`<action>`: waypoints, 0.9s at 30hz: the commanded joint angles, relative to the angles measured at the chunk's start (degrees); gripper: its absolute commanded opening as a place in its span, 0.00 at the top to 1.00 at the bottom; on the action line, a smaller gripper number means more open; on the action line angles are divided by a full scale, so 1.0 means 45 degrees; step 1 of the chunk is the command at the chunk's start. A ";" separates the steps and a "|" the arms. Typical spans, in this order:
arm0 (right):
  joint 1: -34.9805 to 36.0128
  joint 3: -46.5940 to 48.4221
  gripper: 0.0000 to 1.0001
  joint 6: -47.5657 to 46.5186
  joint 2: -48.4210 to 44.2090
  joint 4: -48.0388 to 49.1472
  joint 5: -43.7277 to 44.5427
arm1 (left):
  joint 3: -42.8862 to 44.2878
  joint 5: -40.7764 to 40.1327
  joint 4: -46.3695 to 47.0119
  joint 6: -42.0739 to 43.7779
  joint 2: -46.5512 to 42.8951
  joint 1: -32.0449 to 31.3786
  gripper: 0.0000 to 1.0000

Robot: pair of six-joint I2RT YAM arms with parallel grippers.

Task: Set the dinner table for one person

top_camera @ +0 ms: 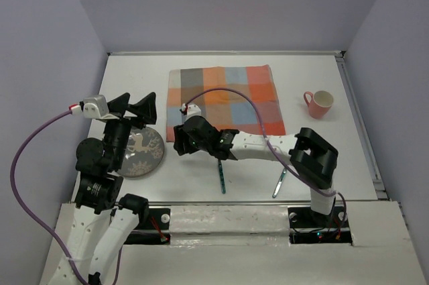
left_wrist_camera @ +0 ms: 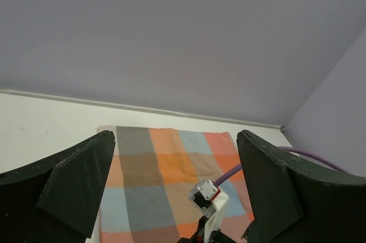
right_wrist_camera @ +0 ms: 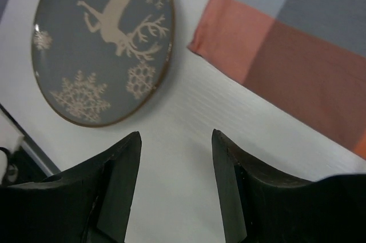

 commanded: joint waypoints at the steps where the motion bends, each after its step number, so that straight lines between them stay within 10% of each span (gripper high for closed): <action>1: 0.0112 0.1242 0.42 0.1740 0.1288 0.2608 -0.1192 | 0.0122 -0.1006 0.0224 0.0378 -0.0258 -0.0041 0.01; 27: -0.0377 0.1400 0.58 0.7114 0.5372 0.7861 -0.3380 | 0.0103 -0.0733 0.0243 0.0281 -0.0395 -0.0334 0.01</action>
